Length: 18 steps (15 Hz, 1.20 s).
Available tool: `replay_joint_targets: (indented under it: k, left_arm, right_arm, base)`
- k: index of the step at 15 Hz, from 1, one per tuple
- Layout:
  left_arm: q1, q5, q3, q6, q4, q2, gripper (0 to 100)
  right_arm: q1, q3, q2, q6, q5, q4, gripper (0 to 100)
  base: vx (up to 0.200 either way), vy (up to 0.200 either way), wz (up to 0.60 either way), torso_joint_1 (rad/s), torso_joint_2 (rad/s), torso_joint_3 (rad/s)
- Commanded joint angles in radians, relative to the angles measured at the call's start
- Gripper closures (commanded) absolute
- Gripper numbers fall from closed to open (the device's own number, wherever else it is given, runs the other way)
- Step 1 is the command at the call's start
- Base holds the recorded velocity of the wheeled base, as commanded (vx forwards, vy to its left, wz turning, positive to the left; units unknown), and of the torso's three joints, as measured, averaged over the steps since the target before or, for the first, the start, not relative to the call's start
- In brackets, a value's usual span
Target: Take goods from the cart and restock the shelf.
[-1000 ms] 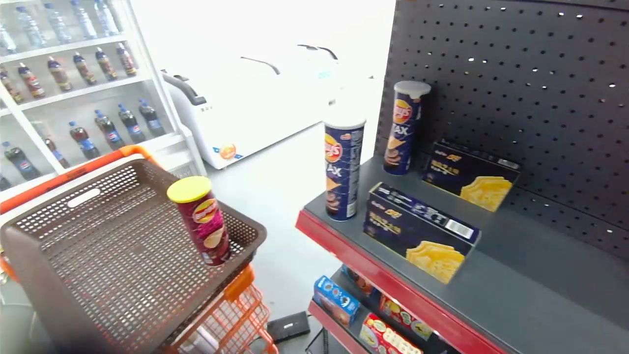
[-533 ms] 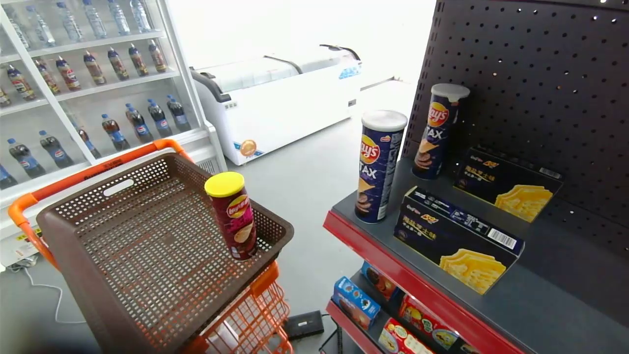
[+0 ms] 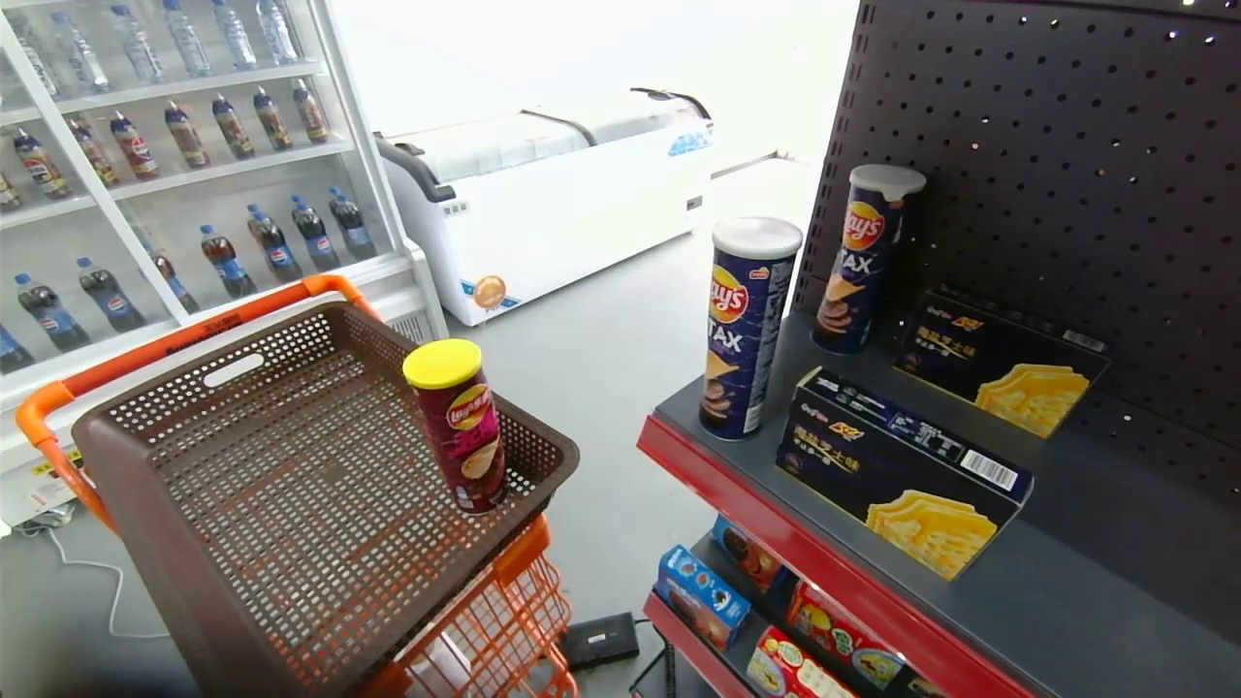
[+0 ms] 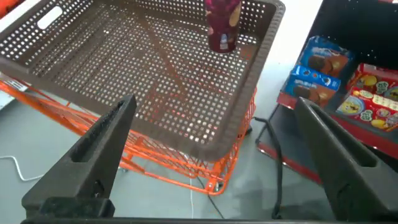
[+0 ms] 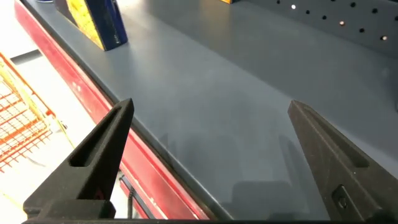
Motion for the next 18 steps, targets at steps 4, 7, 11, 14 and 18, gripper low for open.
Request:
replay_joint_targets:
  k: [4, 7, 11, 14, 18]
  left_arm:
    - [-0.008, -0.011, -0.237, 0.011, -0.272, 0.704, 0]
    - [-0.099, -0.041, -0.287, 0.003, -0.488, 0.931, 0]
    - [-0.152, -0.038, -0.289, 0.008, -0.732, 1.141, 0]
    - [-0.16, -0.038, -0.289, 0.008, -0.847, 1.251, 0]
    - [-0.158, -0.038, -0.289, 0.006, -1.031, 1.378, 0]
  right_arm:
    - [0.0, 0.0, 0.0, 0.0, 0.0, 0.0, 0]
    - [0.0, 0.0, 0.0, 0.0, 0.0, 0.001, 0]
    - [0.0, 0.0, 0.0, 0.0, 0.0, 0.001, 0]
    - [0.0, 0.0, 0.0, 0.0, 0.0, 0.001, 0]
    - [0.0, 0.0, 0.0, 0.0, 0.0, 0.0, 0]
  base:
    - [0.0, 0.0, 0.0, 0.0, 0.0, 0.0]
    - [0.0, 0.0, 0.0, 0.0, 0.0, 0.0]
    - [0.0, 0.0, 0.0, 0.0, 0.0, 0.0]
    - [0.0, 0.0, 0.0, 0.0, 0.0, 0.0]
    - [0.0, 0.0, 0.0, 0.0, 0.0, 0.0]
